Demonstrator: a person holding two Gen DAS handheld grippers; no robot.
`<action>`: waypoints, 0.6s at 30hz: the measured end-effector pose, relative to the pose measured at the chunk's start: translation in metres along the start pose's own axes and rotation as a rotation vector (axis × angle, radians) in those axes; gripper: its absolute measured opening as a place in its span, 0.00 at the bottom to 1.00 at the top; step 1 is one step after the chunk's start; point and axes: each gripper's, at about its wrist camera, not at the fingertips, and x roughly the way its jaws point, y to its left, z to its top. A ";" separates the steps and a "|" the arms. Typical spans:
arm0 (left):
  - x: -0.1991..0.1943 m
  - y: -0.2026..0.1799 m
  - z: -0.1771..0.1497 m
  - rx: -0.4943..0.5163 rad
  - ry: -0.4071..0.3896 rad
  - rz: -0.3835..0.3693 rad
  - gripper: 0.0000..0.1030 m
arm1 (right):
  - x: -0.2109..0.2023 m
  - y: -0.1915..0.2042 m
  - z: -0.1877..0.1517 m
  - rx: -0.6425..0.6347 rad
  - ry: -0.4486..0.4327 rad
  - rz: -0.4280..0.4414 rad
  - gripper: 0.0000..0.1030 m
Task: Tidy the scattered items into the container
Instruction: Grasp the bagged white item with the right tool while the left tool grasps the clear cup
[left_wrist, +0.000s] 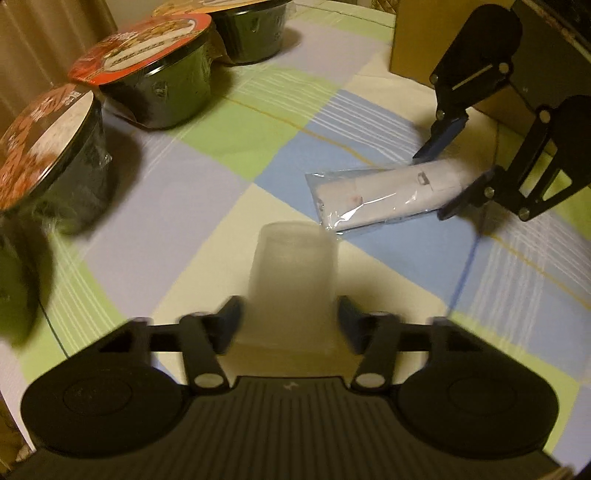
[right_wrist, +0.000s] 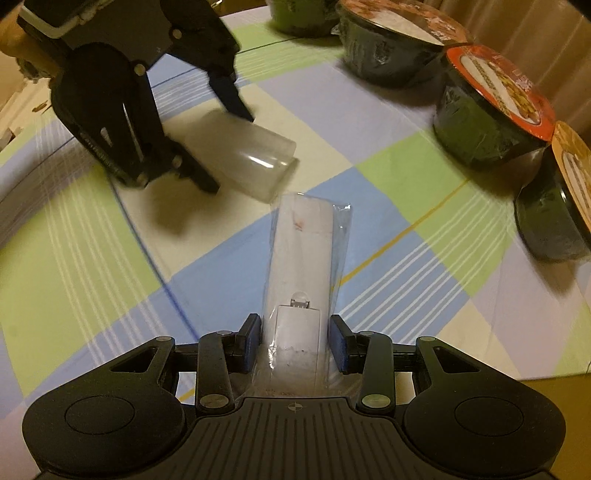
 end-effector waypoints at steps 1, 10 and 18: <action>-0.002 -0.008 -0.003 0.011 0.004 -0.006 0.47 | -0.001 0.004 -0.003 0.000 0.003 0.006 0.41; -0.038 -0.130 -0.047 0.028 0.000 -0.084 0.47 | -0.035 0.076 -0.060 0.017 0.025 0.050 0.40; -0.064 -0.198 -0.065 -0.132 -0.006 -0.046 0.47 | -0.073 0.123 -0.131 0.237 0.004 0.041 0.41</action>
